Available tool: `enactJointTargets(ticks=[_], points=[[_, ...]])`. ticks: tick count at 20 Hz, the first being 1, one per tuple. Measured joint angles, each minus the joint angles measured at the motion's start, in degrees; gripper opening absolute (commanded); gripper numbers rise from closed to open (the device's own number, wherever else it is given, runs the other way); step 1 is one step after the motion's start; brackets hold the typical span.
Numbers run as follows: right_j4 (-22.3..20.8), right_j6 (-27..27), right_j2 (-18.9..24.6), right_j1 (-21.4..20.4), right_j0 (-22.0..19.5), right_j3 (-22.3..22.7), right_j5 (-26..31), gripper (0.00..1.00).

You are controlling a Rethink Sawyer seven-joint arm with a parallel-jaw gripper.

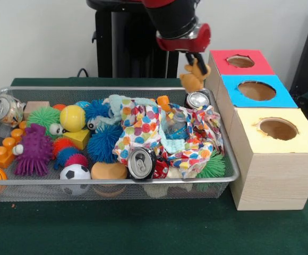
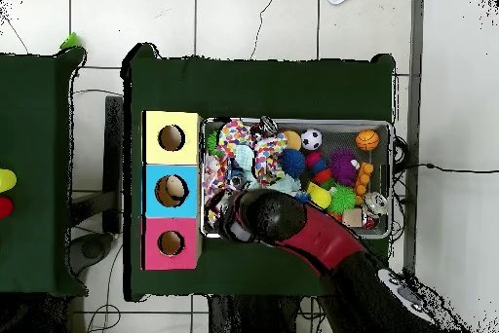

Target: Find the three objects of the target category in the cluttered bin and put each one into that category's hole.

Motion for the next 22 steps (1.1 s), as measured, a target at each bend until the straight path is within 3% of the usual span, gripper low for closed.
enactJointTargets(ticks=[9, 22], points=[[5.24, 0.00, 4.78, 0.86, -0.38, 11.09, -4.88, 0.00], [5.61, 0.00, 4.26, 0.36, -0.54, 12.79, -4.86, 0.00]])
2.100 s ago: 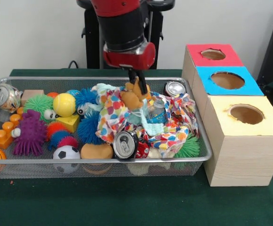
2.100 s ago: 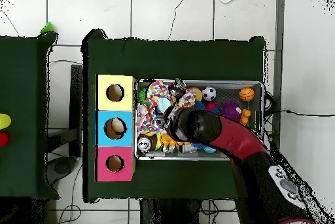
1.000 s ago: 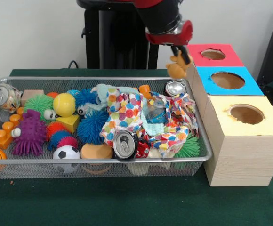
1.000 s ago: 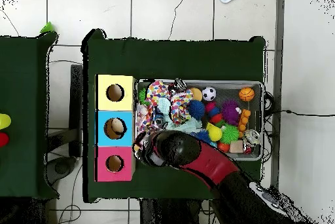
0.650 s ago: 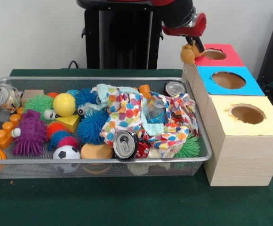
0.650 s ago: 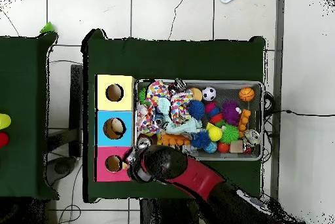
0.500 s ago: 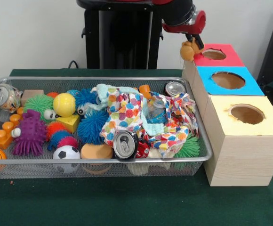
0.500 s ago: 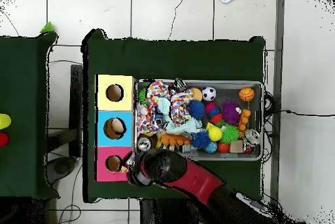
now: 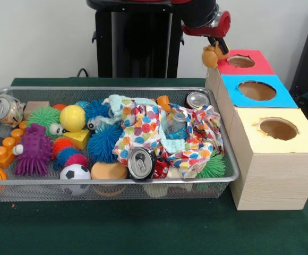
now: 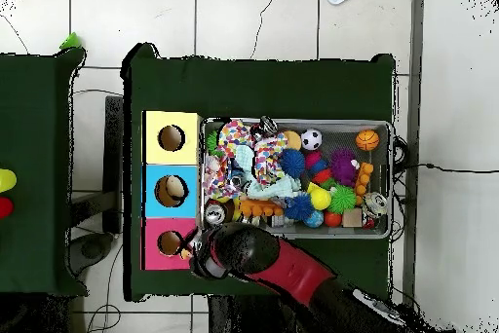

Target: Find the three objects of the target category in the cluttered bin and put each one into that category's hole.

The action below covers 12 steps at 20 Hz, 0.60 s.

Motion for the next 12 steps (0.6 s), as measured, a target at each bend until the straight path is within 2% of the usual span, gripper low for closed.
enactJointTargets(ticks=[4, 7, 12], points=[[0.46, 0.00, 0.00, -0.30, -0.08, 0.31, 0.01, 0.00], [2.12, 0.00, 0.01, -2.35, -0.09, 1.86, 0.99, 0.00], [3.46, 0.00, -0.18, -6.36, 0.39, 3.38, 6.60, 0.00]])
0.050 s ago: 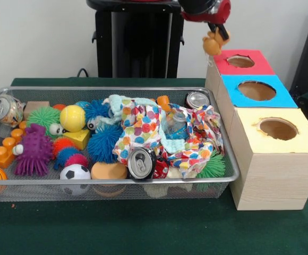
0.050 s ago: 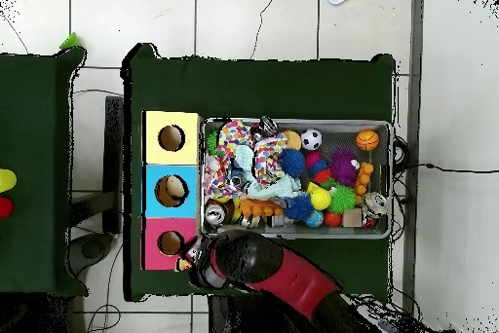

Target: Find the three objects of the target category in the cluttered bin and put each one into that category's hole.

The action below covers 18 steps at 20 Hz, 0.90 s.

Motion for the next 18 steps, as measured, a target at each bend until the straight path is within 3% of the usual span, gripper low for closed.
enactJointTargets(ticks=[7, 18], points=[[0.35, 0.00, -0.78, -4.35, 1.94, 0.06, 9.45, 0.00], [4.64, 0.00, -1.10, -5.94, 3.93, 0.06, 11.10, 0.00]])
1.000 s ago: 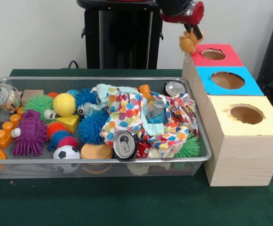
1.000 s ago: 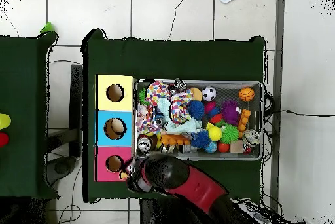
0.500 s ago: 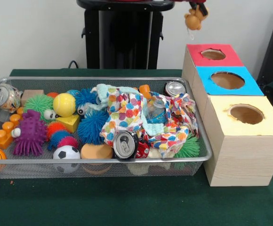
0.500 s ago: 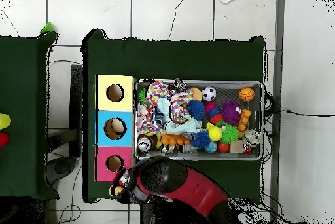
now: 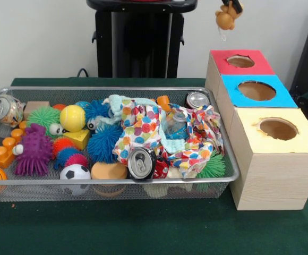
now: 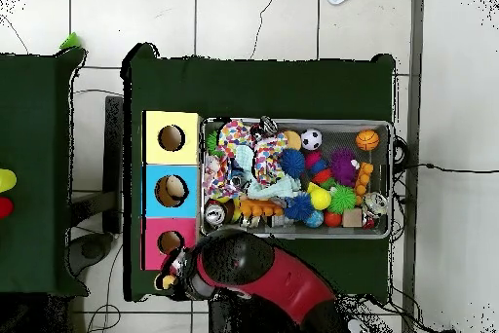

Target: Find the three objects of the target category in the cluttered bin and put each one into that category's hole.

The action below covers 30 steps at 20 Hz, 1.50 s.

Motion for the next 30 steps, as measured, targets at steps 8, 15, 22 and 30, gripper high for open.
enactJointTargets(ticks=[8, 15, 22, 30], points=[[3.02, 0.00, 0.00, 2.40, 0.38, -0.02, -2.10, 0.00], [3.83, 0.00, 0.15, 4.75, 0.29, -0.03, -6.14, 0.00], [4.29, 0.00, 1.05, 5.92, -0.61, -0.03, -8.99, 0.00], [6.11, 0.00, 2.42, 5.99, -1.83, -0.03, -11.33, 0.00]])
